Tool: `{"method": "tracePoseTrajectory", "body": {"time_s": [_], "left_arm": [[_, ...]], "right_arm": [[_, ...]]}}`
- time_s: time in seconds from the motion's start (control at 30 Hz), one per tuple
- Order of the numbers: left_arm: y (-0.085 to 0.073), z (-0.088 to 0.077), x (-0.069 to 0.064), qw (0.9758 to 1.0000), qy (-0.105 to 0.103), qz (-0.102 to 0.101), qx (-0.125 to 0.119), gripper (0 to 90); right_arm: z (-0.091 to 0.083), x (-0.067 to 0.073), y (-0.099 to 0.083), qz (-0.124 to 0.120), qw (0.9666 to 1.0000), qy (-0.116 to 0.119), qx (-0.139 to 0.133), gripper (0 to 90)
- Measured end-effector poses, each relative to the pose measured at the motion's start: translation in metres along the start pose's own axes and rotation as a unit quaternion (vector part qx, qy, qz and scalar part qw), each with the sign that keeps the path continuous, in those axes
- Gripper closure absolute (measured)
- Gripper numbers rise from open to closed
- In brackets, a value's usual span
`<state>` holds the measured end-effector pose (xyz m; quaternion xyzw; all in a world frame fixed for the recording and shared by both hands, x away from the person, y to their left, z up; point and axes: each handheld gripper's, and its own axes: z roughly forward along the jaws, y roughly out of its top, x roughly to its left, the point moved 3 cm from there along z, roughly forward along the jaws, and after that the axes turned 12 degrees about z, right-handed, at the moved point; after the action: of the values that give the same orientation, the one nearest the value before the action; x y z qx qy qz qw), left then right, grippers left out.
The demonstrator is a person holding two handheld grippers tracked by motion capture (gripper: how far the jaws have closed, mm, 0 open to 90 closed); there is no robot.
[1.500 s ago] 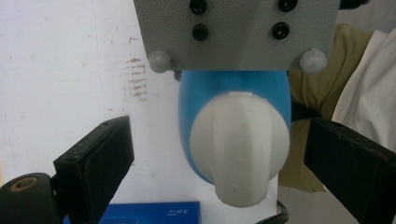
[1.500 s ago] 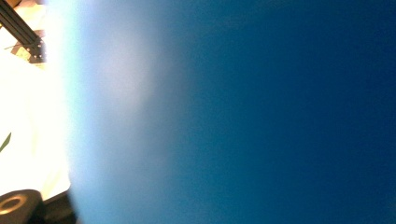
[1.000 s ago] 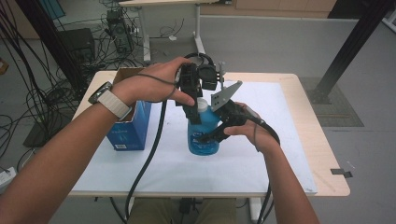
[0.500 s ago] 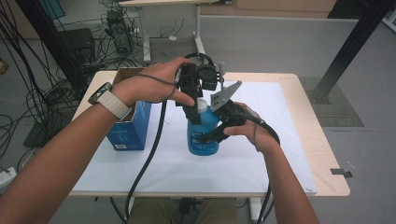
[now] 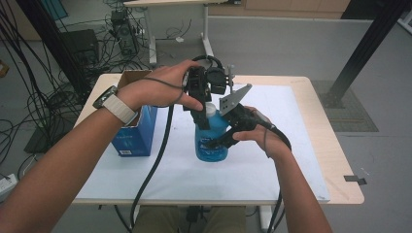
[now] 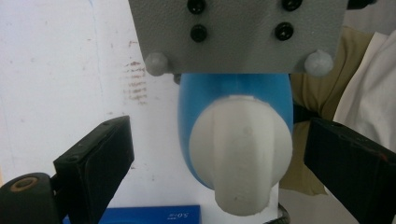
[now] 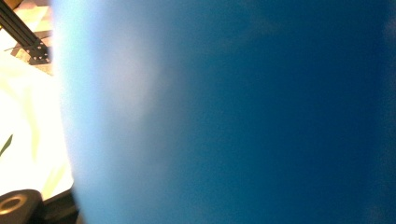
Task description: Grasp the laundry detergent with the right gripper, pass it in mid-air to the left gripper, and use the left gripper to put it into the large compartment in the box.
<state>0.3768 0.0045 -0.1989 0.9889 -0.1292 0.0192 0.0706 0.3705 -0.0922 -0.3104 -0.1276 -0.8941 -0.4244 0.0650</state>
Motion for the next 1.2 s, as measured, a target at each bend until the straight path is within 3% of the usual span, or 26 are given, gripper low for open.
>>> {"method": "tracePoseTrajectory", "body": {"time_s": [0.53, 0.77, 0.83, 1.2], "left_arm": [[0.001, 0.006, 0.002, 1.0000, -0.006, 0.005, 0.001, 9.0], [0.001, 0.010, 0.002, 0.9999, -0.009, 0.005, 0.000, 9.1], [0.001, 0.011, 0.002, 0.9999, -0.010, 0.004, 0.001, 9.2], [0.002, 0.015, 0.002, 0.9999, -0.014, 0.009, -0.004, 10.5]], "right_arm": [[0.001, 0.002, 0.004, -0.007, 1.0000, -0.002, 0.000, 43.3], [-0.001, 0.006, 0.006, 0.009, 0.9999, 0.006, 0.004, 43.3], [0.000, 0.004, 0.007, -0.005, 1.0000, 0.002, -0.005, 43.3], [-0.003, 0.006, 0.009, -0.012, 0.9999, 0.005, -0.011, 43.3]]}}
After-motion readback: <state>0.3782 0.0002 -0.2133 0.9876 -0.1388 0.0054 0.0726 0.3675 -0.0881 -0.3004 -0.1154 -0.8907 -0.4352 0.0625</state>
